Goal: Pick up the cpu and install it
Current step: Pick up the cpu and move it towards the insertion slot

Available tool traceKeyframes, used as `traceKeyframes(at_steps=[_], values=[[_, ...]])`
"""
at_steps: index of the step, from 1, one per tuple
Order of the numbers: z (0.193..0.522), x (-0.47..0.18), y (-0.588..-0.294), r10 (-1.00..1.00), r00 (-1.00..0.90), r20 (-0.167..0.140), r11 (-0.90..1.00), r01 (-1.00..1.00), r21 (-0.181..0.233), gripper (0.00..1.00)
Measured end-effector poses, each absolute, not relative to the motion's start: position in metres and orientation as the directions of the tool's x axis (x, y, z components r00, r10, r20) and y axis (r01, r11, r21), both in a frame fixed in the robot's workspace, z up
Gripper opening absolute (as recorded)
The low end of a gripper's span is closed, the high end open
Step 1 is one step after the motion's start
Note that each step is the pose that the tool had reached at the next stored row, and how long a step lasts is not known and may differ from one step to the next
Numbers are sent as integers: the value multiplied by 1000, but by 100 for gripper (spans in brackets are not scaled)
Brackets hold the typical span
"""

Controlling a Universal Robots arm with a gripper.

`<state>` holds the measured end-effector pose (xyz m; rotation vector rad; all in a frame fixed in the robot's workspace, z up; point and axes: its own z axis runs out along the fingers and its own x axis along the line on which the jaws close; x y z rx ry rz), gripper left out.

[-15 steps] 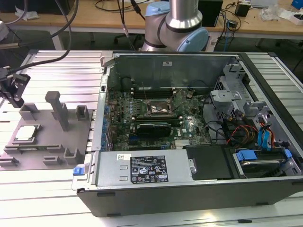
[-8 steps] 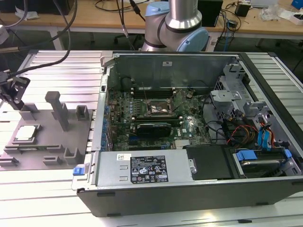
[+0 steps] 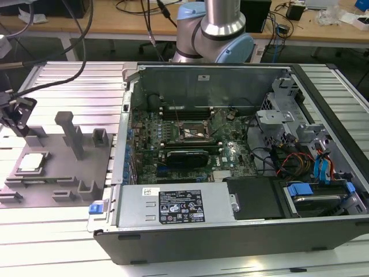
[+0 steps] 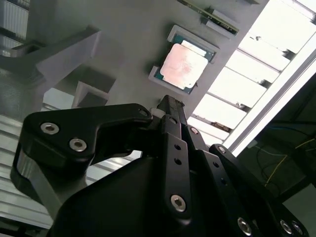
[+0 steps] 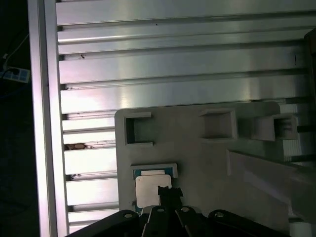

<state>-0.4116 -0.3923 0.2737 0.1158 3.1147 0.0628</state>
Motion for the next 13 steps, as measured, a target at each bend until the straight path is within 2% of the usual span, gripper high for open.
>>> traceKeyframes(at_steps=[13], values=[[261, -418, -392, 75, -997, -22, 996, 74, 41, 11]])
